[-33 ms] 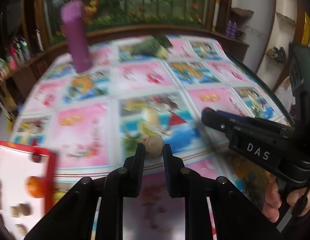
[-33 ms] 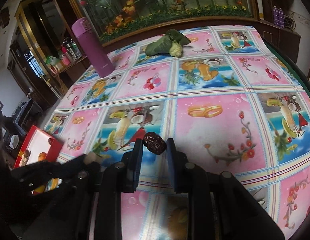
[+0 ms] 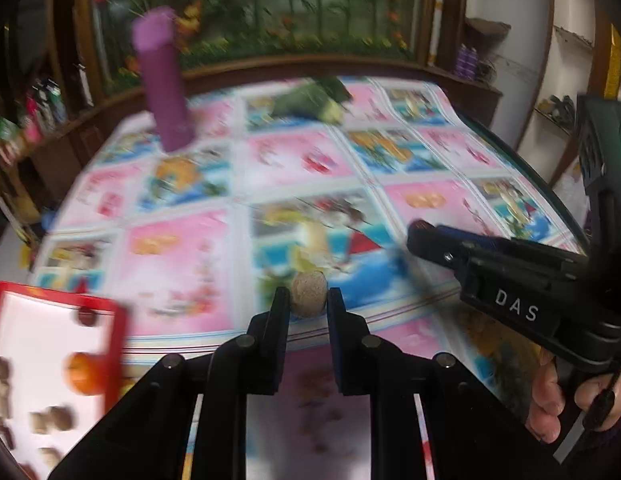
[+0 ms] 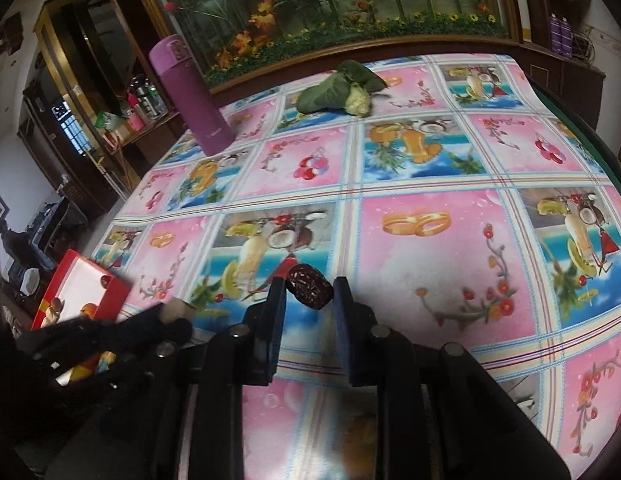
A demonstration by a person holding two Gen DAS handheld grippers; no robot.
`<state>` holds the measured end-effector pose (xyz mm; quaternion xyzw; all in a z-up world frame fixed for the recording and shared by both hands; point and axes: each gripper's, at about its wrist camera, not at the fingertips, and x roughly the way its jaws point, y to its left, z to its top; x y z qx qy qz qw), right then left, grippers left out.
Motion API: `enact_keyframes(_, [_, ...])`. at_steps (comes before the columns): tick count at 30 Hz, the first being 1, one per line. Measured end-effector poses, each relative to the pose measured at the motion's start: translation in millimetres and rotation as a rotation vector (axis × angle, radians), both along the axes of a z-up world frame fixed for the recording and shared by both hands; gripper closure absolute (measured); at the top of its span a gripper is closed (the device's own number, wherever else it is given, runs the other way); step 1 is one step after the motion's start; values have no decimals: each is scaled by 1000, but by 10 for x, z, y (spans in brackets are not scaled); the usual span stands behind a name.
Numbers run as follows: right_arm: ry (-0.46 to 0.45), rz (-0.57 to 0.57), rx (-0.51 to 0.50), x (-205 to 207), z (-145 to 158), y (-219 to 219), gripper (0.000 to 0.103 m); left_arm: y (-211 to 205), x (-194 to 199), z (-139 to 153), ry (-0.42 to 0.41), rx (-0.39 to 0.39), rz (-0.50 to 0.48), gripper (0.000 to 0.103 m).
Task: Organize fruits
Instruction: 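Grasp a tan round chunk with the left gripper while the right grasps a red date, then carry the chunk and date over the white tray and open both grippers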
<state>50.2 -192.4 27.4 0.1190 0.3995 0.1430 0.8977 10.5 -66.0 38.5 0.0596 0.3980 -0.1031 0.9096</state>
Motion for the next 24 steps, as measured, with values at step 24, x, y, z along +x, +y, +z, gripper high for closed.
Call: enact_keyframes(24, [-62,393,15,-510,399,2285,77,2100,-633,273,-139,76,420,86])
